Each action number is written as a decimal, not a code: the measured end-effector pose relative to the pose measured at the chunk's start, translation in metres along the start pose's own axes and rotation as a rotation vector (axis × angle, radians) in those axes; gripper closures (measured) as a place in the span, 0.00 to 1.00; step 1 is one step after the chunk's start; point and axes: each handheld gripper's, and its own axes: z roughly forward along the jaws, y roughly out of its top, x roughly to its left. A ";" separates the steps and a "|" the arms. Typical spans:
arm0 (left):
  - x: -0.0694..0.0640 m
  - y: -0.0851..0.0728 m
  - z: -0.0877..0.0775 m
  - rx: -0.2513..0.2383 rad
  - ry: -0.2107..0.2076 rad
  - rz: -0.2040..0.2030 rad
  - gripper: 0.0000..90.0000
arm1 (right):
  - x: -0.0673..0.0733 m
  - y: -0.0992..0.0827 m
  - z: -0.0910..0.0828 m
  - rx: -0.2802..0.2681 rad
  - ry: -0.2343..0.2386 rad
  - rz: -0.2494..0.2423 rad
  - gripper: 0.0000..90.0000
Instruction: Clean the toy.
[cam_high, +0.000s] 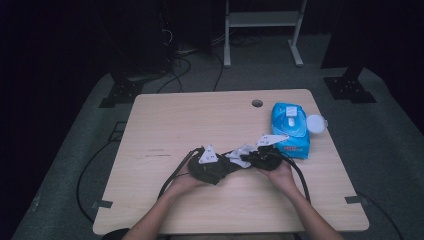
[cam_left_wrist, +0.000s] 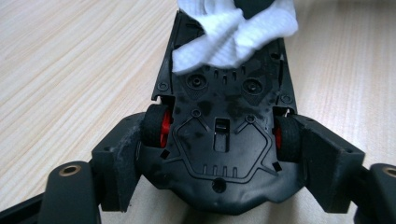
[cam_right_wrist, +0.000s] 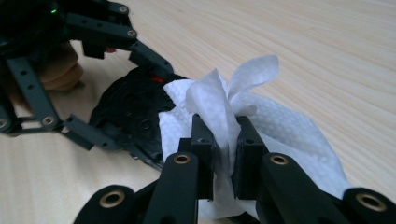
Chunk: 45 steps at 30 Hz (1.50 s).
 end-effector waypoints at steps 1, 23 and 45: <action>-0.001 0.000 0.001 -0.005 0.000 0.000 0.26 | 0.003 0.000 0.000 -0.003 0.002 -0.003 0.90; -0.005 0.001 0.001 -0.003 -0.009 0.024 0.26 | 0.018 -0.002 -0.003 0.028 0.003 -0.080 0.90; -0.017 0.007 0.004 -0.002 -0.039 0.065 0.26 | 0.056 0.013 0.035 0.055 0.177 -0.130 0.90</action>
